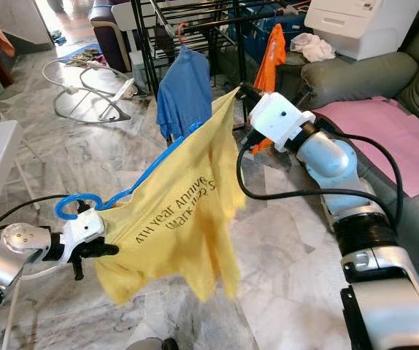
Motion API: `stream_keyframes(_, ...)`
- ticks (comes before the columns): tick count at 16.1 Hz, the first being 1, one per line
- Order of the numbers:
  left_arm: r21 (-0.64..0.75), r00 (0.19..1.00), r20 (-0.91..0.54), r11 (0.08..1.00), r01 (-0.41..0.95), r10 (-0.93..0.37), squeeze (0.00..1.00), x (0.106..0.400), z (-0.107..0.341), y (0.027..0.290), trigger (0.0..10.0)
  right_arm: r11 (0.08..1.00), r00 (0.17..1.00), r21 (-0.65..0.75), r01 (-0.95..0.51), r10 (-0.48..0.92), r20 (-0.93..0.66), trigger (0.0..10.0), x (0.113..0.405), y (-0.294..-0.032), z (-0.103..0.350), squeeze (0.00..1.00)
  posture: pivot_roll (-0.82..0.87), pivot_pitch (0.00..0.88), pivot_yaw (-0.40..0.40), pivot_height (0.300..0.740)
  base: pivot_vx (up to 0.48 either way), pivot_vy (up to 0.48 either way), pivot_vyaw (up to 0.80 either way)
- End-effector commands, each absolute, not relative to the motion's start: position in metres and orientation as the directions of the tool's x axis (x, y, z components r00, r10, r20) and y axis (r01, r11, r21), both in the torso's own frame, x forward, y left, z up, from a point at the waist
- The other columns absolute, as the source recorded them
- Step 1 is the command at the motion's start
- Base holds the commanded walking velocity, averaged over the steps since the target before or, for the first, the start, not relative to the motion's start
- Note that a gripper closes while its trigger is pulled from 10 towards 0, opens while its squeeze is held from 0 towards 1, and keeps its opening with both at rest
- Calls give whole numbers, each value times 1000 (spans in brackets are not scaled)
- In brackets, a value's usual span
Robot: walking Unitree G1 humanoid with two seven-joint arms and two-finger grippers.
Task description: Hang hanger
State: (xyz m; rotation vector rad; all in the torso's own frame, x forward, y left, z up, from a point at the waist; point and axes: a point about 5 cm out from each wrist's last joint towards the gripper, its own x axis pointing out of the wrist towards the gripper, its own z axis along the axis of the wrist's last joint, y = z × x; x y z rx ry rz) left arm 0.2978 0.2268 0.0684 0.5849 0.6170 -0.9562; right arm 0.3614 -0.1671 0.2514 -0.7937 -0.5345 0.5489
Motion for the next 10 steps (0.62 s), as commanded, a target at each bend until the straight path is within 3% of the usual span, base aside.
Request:
stream_keyframes(1,194,456,-742,494,848,-492,0,295,62,240,0,639,730,-746,-188,599,329,0,357,-181,273,0,-57,24,84,740,0,0,0)
stream_keyframes(3,272,554,-724,567,777,-411,0,301,62,248,0,626,730,-744,-232,618,293,0,349,-185,263,0,-57,24,84,740,0,0,0)
stream_keyframes(5,295,578,-727,591,750,-371,0,301,60,254,0,625,728,-740,-249,625,283,0,343,-186,259,0,-65,29,90,740,0,0,0)
stream_keyframes(8,256,518,-751,541,801,-411,0,297,57,249,0,631,725,-740,-235,621,299,0,343,-185,262,0,-68,31,93,740,0,0,0)
stream_keyframes(10,214,439,-758,452,866,-482,0,291,55,240,0,611,735,-772,-175,602,310,0,347,-183,269,0,-68,31,93,740,0,0,0)
